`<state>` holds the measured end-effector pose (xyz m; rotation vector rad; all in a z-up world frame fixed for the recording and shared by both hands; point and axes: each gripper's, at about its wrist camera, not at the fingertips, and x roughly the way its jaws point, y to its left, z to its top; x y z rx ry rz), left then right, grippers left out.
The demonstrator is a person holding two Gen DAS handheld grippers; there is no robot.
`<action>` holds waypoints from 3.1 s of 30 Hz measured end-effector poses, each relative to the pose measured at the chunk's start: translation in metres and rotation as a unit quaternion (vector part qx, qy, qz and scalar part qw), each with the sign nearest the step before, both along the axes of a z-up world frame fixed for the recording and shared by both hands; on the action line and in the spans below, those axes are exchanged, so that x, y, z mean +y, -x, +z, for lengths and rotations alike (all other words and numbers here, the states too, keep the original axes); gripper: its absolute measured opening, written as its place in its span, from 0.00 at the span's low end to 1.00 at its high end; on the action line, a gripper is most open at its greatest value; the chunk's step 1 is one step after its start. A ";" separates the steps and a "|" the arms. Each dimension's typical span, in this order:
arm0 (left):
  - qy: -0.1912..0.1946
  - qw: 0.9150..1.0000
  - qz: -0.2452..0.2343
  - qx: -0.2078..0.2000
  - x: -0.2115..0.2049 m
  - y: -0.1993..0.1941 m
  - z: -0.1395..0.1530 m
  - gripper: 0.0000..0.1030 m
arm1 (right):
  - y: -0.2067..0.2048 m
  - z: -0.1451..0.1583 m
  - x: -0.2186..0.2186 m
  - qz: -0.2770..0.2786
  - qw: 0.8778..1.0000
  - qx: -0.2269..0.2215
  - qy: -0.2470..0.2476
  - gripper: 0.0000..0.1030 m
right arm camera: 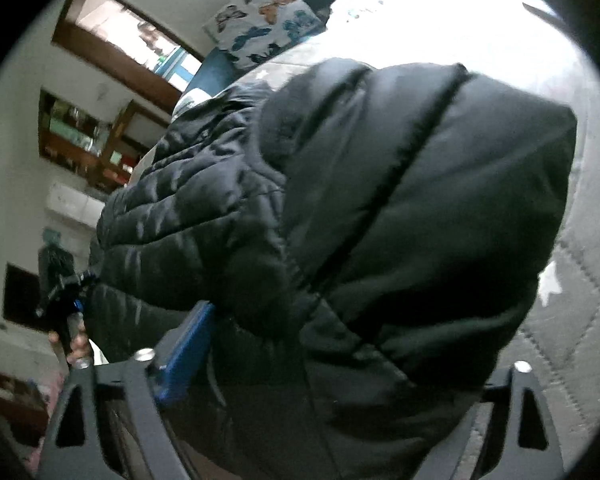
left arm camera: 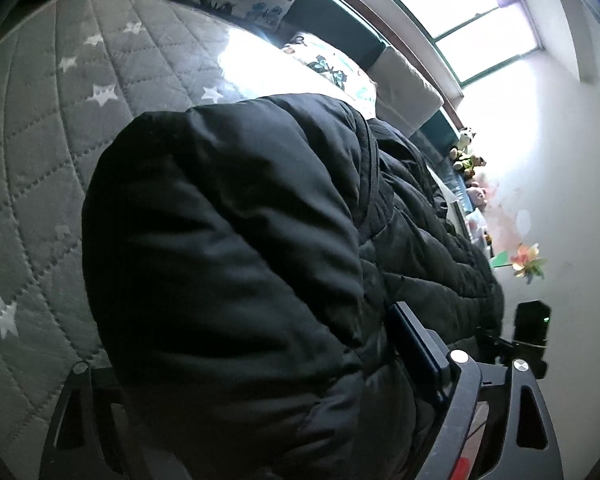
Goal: Fold large clothes
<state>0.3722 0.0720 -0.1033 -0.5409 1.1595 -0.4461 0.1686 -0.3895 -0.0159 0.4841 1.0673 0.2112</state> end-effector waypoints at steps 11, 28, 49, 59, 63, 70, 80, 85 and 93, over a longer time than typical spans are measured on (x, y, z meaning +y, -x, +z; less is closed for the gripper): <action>0.007 1.000 0.005 0.024 0.011 -0.001 -0.018 0.94 | -0.005 -0.020 -0.024 0.009 0.998 0.016 -0.056 1.00; -0.056 0.998 -0.007 -0.024 -0.006 0.021 0.014 0.72 | 0.020 0.012 0.000 0.035 0.999 -0.018 -0.005 0.60; -0.165 0.985 0.017 -0.037 -0.042 0.049 0.059 0.50 | 0.031 0.027 0.002 0.027 0.998 -0.049 -0.016 0.50; -0.170 0.980 -0.050 -0.091 -0.144 0.069 0.124 0.35 | 0.085 0.095 -0.032 -0.001 0.992 -0.108 0.062 0.45; -0.162 0.978 -0.072 -0.107 -0.205 0.063 0.145 0.34 | 0.102 0.117 -0.059 -0.030 0.988 -0.124 0.092 0.44; -0.118 0.980 -0.104 -0.122 -0.301 0.046 0.177 0.34 | 0.121 0.140 -0.108 -0.085 0.976 -0.155 0.126 0.44; -0.128 0.975 -0.141 -0.111 -0.399 0.025 0.155 0.36 | 0.105 0.090 -0.177 -0.148 0.973 -0.150 0.091 0.45; -0.126 0.981 -0.135 -0.061 -0.396 0.026 0.105 0.61 | 0.095 0.026 -0.202 -0.168 0.981 -0.080 0.062 0.68; -0.060 0.992 -0.111 -0.013 -0.373 0.016 0.104 0.72 | 0.120 0.029 -0.222 -0.202 0.976 -0.075 0.017 0.81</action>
